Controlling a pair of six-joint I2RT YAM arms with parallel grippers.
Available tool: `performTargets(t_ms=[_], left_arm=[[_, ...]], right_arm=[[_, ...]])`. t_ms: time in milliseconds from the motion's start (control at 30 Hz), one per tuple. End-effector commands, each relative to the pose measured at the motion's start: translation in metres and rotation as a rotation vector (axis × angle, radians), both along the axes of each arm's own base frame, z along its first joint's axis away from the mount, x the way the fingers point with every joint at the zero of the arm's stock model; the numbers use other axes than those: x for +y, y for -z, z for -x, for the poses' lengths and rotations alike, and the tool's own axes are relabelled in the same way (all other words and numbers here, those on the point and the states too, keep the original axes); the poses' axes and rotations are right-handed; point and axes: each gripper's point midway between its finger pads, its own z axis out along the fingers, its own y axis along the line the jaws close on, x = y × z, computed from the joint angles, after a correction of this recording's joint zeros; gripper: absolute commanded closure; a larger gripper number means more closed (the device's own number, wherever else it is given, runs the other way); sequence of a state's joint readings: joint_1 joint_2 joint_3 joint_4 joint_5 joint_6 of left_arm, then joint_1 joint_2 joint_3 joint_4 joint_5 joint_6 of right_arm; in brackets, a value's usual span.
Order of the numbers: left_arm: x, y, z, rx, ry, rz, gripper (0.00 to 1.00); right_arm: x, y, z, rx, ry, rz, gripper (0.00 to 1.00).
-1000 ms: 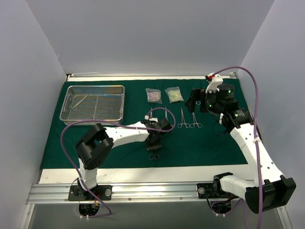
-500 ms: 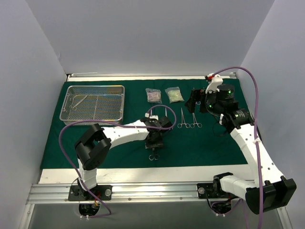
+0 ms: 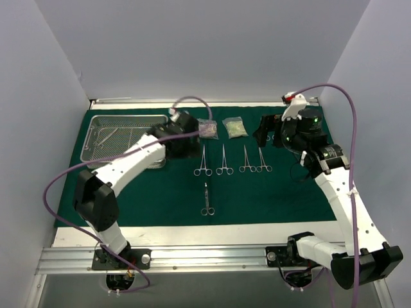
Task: Open and lay out the surgical kit
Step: Pick up the medical item from the container.
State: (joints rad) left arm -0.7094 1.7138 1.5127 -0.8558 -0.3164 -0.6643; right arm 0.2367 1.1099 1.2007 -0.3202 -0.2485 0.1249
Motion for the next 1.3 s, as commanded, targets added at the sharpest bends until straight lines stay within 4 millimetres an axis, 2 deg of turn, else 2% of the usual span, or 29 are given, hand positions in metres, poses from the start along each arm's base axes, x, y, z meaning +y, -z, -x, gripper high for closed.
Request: performTargets(t_ms=[0, 33, 67, 133, 167, 267, 300, 367, 400, 500, 533, 600, 667, 733, 767, 800, 867, 1100, 1200, 1267], left_arm=[[0.058, -0.044, -0.042, -0.107, 0.036, -0.088, 0.03], [0.072, -0.049, -0.050, -0.117, 0.053, -0.120, 0.03], [0.098, -0.053, -0.064, -0.127, 0.010, -0.133, 0.03], [0.117, -0.056, -0.081, -0.139, 0.070, -0.149, 0.02], [0.139, -0.057, -0.090, -0.136, 0.042, -0.161, 0.02], [0.178, -0.063, -0.110, -0.157, 0.016, -0.250, 0.00], [0.201, -0.063, -0.121, -0.174, -0.022, -0.255, 0.00], [0.217, -0.062, -0.134, -0.191, -0.019, -0.222, 0.06], [0.241, -0.052, -0.139, -0.170, -0.057, -0.207, 0.09], [0.264, -0.035, -0.154, -0.155, -0.074, -0.164, 0.13], [0.284, -0.031, -0.156, -0.152, -0.082, -0.175, 0.15], [0.294, -0.014, -0.164, -0.134, -0.081, -0.168, 0.17], [0.310, -0.010, -0.171, -0.139, -0.092, -0.176, 0.19], [0.323, 0.005, -0.176, -0.119, -0.097, -0.182, 0.20], [0.327, 0.004, -0.182, -0.130, -0.096, -0.181, 0.20], [0.330, 0.014, -0.185, -0.115, -0.092, -0.176, 0.20], [0.339, 0.020, -0.190, -0.111, -0.091, -0.171, 0.21], [0.358, 0.053, -0.206, -0.064, -0.103, -0.168, 0.21], [0.366, 0.057, -0.212, -0.073, -0.116, -0.170, 0.21], [0.363, 0.057, -0.218, -0.092, -0.097, -0.138, 0.21]], right_arm=[[-0.007, -0.041, 0.002, -0.099, 0.026, 0.007, 0.05], [-0.008, -0.043, 0.002, -0.105, 0.028, 0.008, 0.05], [-0.008, -0.046, 0.003, -0.111, 0.030, 0.007, 0.05], [-0.008, -0.046, 0.003, -0.114, 0.031, 0.008, 0.05], [-0.008, -0.045, 0.002, -0.113, 0.029, 0.008, 0.05], [-0.002, -0.043, -0.001, -0.093, 0.005, -0.005, 0.05], [0.001, -0.045, -0.002, -0.094, -0.007, -0.012, 0.05], [0.006, -0.042, -0.005, -0.080, -0.025, -0.030, 0.05], [0.012, -0.044, -0.006, -0.085, -0.048, -0.047, 0.05], [0.020, -0.041, -0.009, -0.078, -0.079, -0.071, 0.05], [0.020, -0.038, -0.010, -0.071, -0.077, -0.071, 0.05], [0.022, -0.034, -0.013, -0.065, -0.081, -0.071, 0.05], [0.024, -0.030, -0.015, -0.054, -0.093, -0.068, 0.05], [0.026, -0.025, -0.017, -0.044, -0.099, -0.067, 0.05], [0.027, -0.021, -0.017, -0.034, -0.101, -0.067, 0.05], [0.027, -0.020, -0.018, -0.033, -0.099, -0.069, 0.05], [0.028, -0.014, -0.020, -0.018, -0.095, -0.075, 0.05], [0.033, -0.004, -0.026, 0.014, -0.085, -0.090, 0.05], [0.034, -0.002, -0.028, 0.021, -0.079, -0.089, 0.05], [0.035, 0.001, -0.029, 0.032, -0.075, -0.089, 0.05]])
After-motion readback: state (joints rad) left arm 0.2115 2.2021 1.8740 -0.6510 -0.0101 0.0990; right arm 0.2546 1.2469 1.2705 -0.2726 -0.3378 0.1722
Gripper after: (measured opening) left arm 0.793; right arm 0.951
